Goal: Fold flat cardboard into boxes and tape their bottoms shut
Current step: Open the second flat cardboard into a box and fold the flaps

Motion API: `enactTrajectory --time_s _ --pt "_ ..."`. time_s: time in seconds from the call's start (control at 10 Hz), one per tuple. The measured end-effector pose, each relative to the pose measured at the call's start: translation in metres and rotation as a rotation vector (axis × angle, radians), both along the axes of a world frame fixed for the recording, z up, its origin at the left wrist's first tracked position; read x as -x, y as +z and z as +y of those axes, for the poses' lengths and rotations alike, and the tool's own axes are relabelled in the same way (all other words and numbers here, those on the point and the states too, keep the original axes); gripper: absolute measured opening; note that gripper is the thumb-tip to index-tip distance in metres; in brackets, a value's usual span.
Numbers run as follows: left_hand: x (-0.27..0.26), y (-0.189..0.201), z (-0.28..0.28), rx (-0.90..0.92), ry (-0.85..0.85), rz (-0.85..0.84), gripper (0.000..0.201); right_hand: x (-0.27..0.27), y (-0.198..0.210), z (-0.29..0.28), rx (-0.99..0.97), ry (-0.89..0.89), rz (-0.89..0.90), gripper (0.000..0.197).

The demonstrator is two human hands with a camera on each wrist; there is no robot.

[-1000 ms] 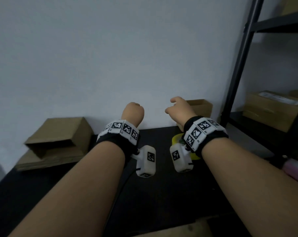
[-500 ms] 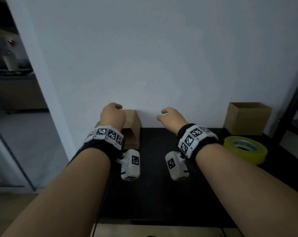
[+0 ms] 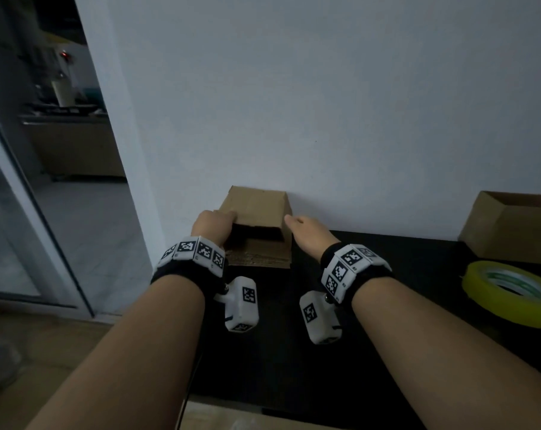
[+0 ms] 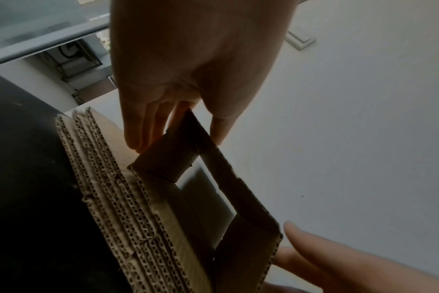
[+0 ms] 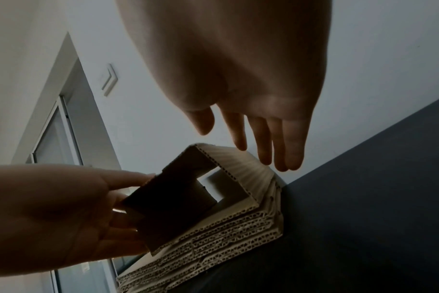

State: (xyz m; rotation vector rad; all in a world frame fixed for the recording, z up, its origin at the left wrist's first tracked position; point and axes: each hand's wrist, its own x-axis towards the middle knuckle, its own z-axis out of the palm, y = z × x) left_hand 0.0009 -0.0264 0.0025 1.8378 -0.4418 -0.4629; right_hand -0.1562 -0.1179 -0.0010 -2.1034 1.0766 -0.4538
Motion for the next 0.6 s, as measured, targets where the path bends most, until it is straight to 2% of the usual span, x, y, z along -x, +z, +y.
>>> enactTrajectory --time_s 0.1,0.2,0.4,0.5,0.6 --pt "0.012 0.001 0.005 -0.16 -0.096 -0.214 0.033 -0.001 -0.002 0.0 -0.01 0.01 0.016 0.053" --pt "0.002 -0.003 0.002 0.01 -0.08 -0.035 0.044 -0.001 -0.006 0.0 -0.01 0.024 0.023 0.049" --pt "0.001 0.004 0.005 0.108 0.024 0.035 0.019 0.003 -0.003 0.003 0.014 0.011 0.032 0.047" --pt "0.006 0.013 0.009 0.182 0.021 0.069 0.022 0.011 0.003 0.002 0.019 -0.034 0.022 0.054" --pt "0.017 0.018 0.011 0.245 -0.013 0.099 0.01 0.024 0.008 0.0 0.018 -0.105 -0.029 0.056"
